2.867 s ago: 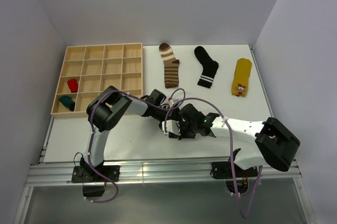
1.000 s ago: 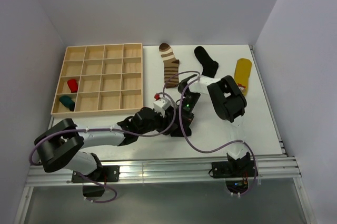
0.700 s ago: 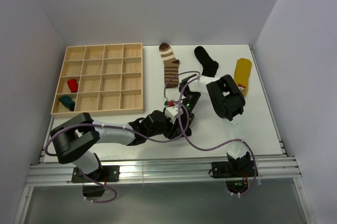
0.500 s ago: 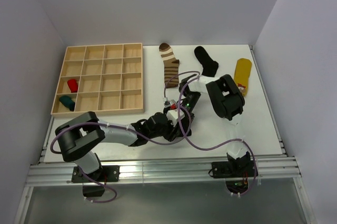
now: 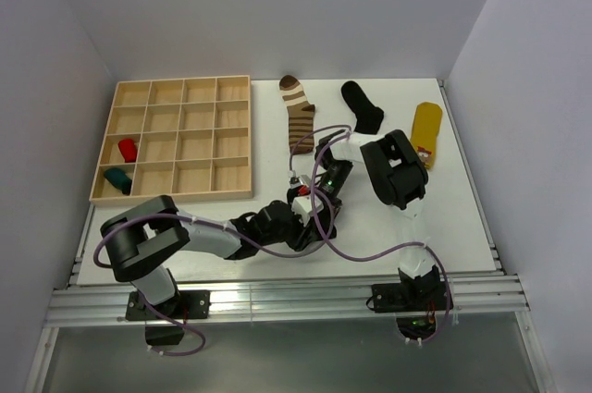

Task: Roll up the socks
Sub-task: Roll the sock at the center of the board.

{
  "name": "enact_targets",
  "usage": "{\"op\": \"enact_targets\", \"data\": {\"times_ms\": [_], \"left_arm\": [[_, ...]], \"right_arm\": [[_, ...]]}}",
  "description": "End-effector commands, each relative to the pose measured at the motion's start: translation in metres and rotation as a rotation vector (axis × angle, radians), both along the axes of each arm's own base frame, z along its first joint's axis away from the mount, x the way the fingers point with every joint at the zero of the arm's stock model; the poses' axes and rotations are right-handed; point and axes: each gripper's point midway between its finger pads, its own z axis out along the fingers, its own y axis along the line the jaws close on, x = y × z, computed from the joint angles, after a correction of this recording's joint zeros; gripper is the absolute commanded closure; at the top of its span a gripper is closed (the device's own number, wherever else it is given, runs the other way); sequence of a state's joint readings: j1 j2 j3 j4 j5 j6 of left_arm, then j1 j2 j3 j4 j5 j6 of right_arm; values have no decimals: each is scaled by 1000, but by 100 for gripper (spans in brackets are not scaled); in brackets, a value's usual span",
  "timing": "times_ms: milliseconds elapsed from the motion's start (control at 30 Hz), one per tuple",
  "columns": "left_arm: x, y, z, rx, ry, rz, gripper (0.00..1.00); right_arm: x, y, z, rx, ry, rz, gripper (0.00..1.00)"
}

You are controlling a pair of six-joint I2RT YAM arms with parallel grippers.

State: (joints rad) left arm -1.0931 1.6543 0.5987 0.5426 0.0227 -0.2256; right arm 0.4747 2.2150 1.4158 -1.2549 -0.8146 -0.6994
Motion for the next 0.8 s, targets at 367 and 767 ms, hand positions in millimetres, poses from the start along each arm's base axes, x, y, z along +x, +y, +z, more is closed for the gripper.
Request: {"op": "enact_targets", "data": {"times_ms": [367, 767], "left_arm": [[-39, 1, -31, -61, 237, -21, 91], [-49, 25, -55, -132, 527, 12, 100]], "right_arm": [[31, -3, -15, -26, -179, -5, 84], [63, -8, 19, 58, -355, -126, 58]]}}
